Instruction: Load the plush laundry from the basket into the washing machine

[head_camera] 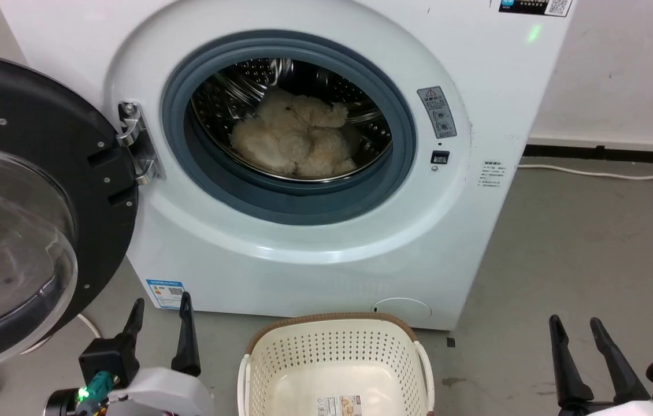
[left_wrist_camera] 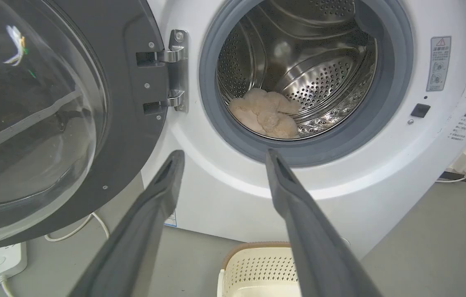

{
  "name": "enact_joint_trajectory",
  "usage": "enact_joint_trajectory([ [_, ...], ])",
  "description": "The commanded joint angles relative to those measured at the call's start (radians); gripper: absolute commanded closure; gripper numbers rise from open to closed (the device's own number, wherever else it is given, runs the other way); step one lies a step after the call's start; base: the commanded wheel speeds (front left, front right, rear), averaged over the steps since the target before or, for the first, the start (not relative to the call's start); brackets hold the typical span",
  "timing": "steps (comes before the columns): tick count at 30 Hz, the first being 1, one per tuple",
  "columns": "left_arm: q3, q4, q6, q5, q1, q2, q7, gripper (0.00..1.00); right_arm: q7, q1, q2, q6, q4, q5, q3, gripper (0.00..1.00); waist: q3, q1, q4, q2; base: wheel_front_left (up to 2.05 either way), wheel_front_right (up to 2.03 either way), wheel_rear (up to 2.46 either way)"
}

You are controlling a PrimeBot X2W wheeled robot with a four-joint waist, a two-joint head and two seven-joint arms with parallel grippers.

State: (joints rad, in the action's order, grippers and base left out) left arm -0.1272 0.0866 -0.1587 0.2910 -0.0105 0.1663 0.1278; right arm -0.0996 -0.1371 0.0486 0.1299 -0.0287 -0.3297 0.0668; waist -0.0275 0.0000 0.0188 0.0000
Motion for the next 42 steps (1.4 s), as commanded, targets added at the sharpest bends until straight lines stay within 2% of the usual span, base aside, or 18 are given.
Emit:
enact_joint_trajectory([
  [1,-0.002,-0.008,-0.005,-0.003,0.015,0.003,-0.002,0.00,0.003,-0.014,0.002,0.001,-0.007,0.007,-0.001,0.00,-0.002,0.0000,0.002,0.0000,0.00,0.00,0.00],
  [13,-0.014,-0.061,-0.024,-0.007,0.076,0.014,-0.027,0.00,0.043,-0.043,0.002,0.001,-0.052,0.110,-0.006,0.00,-0.020,0.0000,0.010,0.0000,0.00,0.00,0.00],
  [26,-0.041,-0.095,-0.020,-0.031,0.084,0.052,-0.062,0.00,0.058,-0.060,0.002,0.001,-0.066,0.112,-0.014,0.00,-0.022,0.0000,0.007,0.0000,0.00,0.00,0.00],
  [42,-0.033,-0.120,-0.033,-0.008,0.087,0.050,-0.051,0.00,0.061,-0.054,0.002,0.001,-0.061,0.106,-0.011,0.00,-0.015,0.0000,0.007,0.0000,0.00,0.00,0.00],
])
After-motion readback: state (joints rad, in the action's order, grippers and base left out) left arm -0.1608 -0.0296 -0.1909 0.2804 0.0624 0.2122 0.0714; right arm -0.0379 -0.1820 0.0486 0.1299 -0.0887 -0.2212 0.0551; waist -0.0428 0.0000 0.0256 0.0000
